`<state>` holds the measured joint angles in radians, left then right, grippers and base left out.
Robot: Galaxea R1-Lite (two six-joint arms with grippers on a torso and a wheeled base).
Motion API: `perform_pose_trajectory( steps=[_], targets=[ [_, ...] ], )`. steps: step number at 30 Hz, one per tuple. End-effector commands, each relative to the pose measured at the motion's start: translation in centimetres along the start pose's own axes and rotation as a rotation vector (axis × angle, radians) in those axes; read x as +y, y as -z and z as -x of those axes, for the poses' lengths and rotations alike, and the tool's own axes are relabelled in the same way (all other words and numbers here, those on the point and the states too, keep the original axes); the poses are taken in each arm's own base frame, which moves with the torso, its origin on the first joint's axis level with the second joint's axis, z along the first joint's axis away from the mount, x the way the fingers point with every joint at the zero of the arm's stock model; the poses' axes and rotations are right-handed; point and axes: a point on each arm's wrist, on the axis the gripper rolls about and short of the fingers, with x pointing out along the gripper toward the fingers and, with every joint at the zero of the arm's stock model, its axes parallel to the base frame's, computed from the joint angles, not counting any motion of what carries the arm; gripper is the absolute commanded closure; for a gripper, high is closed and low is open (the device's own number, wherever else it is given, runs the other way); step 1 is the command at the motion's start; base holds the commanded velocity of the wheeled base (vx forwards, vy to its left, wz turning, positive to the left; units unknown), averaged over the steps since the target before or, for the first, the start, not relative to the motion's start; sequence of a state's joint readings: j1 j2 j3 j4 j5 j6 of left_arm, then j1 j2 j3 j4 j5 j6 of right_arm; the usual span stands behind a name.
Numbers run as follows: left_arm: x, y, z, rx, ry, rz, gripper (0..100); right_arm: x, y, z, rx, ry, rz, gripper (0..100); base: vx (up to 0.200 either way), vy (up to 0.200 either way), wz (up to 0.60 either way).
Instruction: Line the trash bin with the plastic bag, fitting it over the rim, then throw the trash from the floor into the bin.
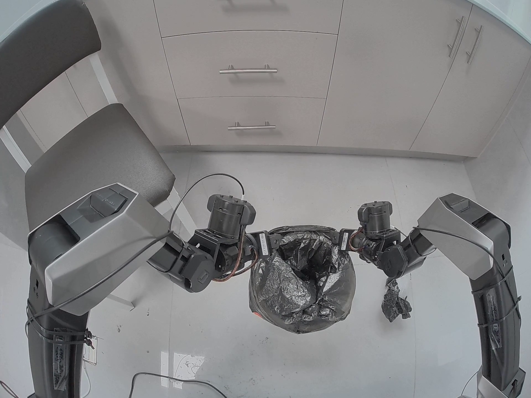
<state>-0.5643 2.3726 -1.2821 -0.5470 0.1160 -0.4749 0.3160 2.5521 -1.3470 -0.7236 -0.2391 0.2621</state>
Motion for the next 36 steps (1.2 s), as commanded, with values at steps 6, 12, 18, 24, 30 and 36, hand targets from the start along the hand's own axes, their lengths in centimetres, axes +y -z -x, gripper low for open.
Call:
perform_pose_trajectory(
  steps=[6, 12, 18, 24, 30, 36],
  targets=[
    [-0.1, 0.4, 0.0, 0.010, 0.000, -0.007, 0, -1.4, 1.0, -2.6, 0.029, 0.040, -0.007, 0, 0.000, 0.000, 0.00],
    [-0.3, 0.5, 0.0, 0.015, 0.002, -0.009, 0, -2.2, 0.9, -2.8, 0.029, 0.054, -0.013, 0, 0.000, 0.000, 0.00],
    [-0.5, 0.9, 0.3, 0.026, 0.002, -0.014, 0, -1.8, -0.8, -0.4, 0.013, 0.033, -0.028, 0, 0.000, 0.000, 0.00],
    [-0.9, 1.3, 0.4, 0.035, 0.004, -0.022, 0, -1.1, -1.8, 1.5, 0.011, 0.005, -0.071, 0, 0.000, 0.000, 0.00],
    [-1.7, 1.8, 0.5, 0.035, 0.008, -0.042, 0, -1.2, -3.5, 4.0, -0.024, -0.011, -0.139, 0, 0.000, 0.000, 0.00],
    [-2.4, 2.6, 0.4, 0.017, -0.030, -0.137, 0, -1.7, -5.4, 8.7, -0.088, -0.039, -0.211, 0, 0.000, 0.000, 0.00]
  ],
)
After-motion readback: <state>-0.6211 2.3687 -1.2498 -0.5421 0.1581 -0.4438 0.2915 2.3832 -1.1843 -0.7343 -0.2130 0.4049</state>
